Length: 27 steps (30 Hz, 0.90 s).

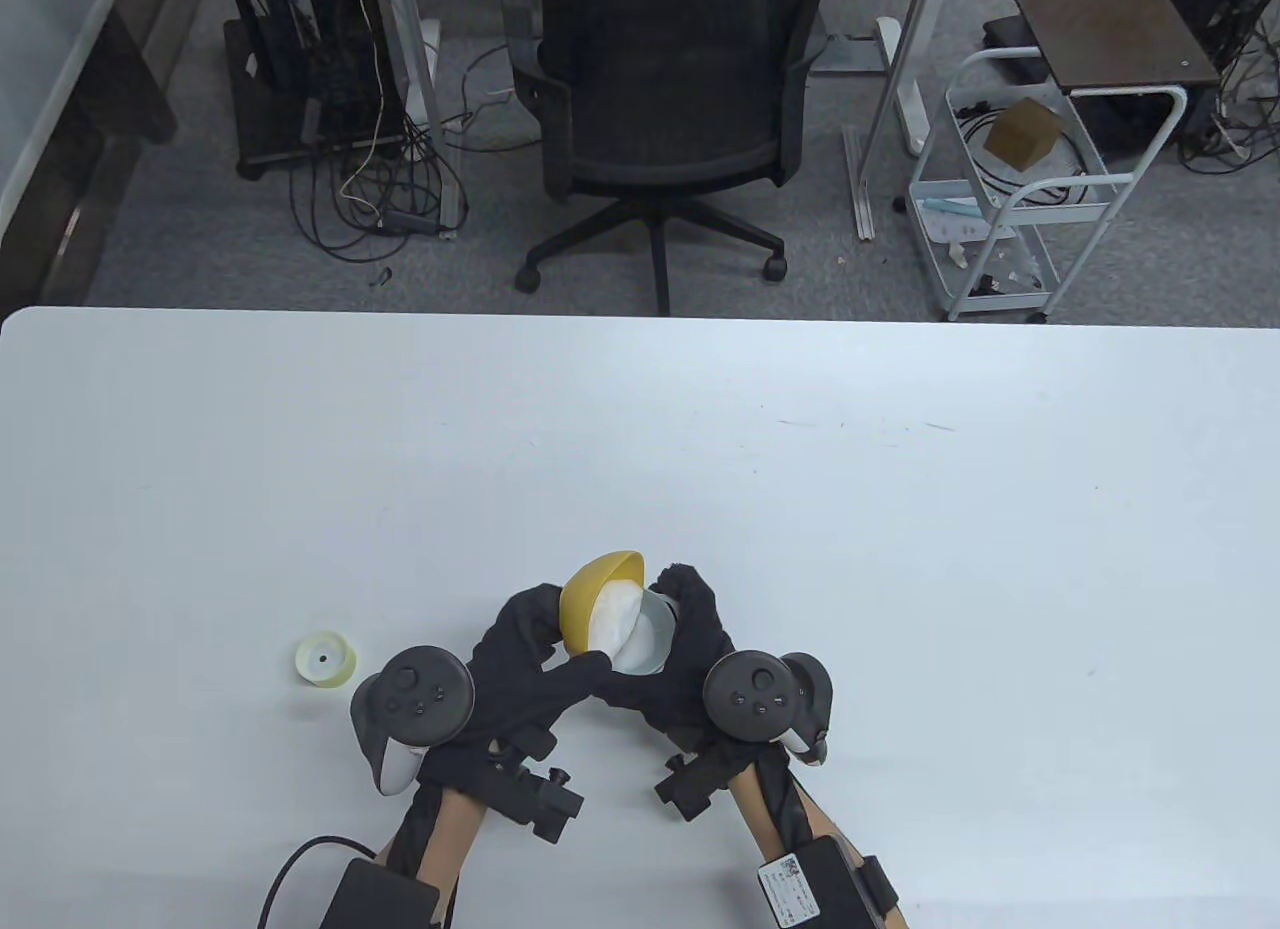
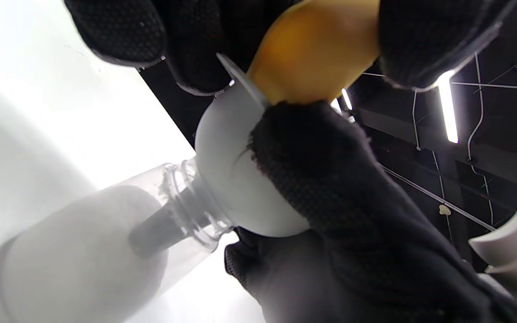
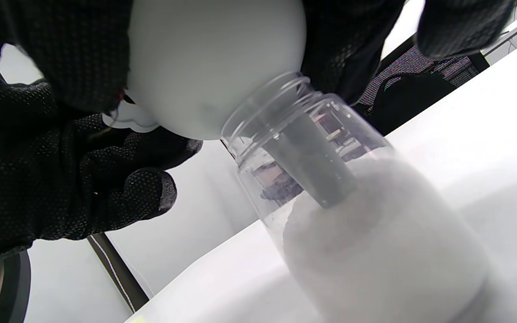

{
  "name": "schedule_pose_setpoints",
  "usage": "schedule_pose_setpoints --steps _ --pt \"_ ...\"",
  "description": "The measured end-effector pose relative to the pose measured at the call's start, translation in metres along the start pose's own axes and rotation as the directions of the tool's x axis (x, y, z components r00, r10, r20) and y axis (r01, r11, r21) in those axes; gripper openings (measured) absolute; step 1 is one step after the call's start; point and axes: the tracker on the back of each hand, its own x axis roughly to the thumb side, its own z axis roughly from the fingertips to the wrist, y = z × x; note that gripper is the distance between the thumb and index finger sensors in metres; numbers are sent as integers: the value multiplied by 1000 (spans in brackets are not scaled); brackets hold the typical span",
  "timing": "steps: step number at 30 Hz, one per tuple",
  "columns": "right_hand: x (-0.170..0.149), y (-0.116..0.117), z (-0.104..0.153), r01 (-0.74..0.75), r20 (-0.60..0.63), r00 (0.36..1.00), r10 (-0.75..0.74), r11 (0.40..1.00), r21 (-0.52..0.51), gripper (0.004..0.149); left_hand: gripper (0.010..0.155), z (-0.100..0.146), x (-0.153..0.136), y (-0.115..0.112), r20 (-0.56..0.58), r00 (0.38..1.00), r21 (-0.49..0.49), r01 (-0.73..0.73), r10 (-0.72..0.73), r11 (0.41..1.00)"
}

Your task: Unscrew the press dispenser and pour salt into it

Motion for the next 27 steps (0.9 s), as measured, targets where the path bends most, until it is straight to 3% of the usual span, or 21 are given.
schedule_pose_setpoints --steps 4,9,12,15,18,23,27 --pt "0 0 0 -1 0 1000 1 1000 0 123 92 -1 -5 3 -21 999 9 -42 43 999" --pt "0 0 1 -1 -1 1000 1 1000 0 123 92 -2 -18 5 -104 959 14 -264 264 964" --pt "1 0 1 2 -3 1000 -2 1000 0 123 93 -2 -34 9 -198 854 41 -484 481 874" --pt "1 0 1 2 -4 1000 -2 1000 0 123 93 1 -58 13 -287 650 108 -707 703 699" --pt "1 0 1 1 -5 1000 -1 1000 -1 123 93 6 -80 23 -336 530 210 -764 779 611" --pt "1 1 1 0 -5 1000 0 1000 -1 123 94 13 -103 34 -365 450 317 -763 815 563" --pt "1 1 1 0 -5 1000 0 1000 -1 123 94 13 -105 38 -366 458 329 -750 810 574"
